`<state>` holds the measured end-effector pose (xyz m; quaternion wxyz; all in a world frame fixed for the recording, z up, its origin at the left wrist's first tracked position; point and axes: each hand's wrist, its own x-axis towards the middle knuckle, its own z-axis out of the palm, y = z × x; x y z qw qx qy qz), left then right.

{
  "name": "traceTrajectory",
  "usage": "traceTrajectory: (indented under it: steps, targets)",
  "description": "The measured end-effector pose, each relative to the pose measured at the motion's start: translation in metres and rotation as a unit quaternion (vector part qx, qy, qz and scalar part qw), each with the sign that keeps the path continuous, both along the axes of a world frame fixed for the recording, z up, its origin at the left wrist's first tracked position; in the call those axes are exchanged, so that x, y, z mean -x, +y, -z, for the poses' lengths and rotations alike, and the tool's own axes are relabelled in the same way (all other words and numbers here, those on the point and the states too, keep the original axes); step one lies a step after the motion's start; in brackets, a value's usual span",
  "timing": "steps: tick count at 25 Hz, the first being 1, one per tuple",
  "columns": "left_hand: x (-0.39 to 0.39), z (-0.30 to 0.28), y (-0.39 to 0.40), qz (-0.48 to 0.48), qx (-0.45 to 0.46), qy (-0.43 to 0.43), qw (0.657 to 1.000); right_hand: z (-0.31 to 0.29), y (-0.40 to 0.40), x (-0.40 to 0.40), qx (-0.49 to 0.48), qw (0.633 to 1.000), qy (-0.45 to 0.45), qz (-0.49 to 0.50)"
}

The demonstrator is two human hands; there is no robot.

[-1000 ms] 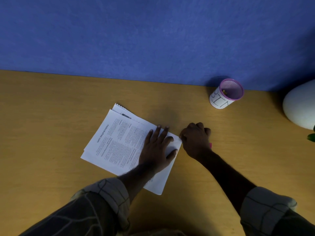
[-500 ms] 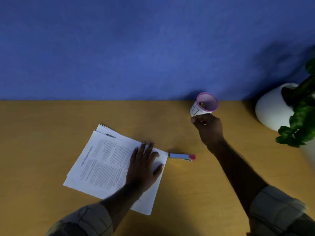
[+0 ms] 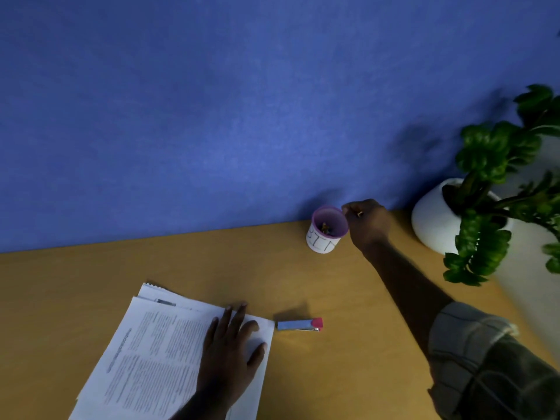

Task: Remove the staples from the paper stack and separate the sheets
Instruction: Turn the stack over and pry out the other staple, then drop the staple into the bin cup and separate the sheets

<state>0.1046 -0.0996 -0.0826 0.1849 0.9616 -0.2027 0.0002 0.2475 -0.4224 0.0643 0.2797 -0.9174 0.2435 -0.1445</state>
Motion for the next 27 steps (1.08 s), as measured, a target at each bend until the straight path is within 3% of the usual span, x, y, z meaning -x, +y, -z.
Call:
traceTrajectory:
  steps: [10, 17, 21, 27]
  targets:
    - [-0.013, -0.014, 0.018, 0.055, -0.048, 0.024, 0.997, -0.009, -0.004, -0.004, -0.004, 1.000, -0.010, -0.013]
    - [-0.040, -0.044, 0.028, 0.110, -0.076, 0.103, 0.986, 0.001, 0.008, 0.018, 0.020, 1.000, 0.003, -0.022]
    - [-0.062, -0.060, 0.028, 0.143, -0.140, 0.151, 0.968, 0.007, 0.034, 0.041, 0.063, 0.996, -0.003, -0.070]
    - [-0.063, -0.071, 0.011, 0.126, -0.273, 0.080, 0.950, 0.024, 0.069, 0.087, 0.040, 0.990, -0.035, -0.128]
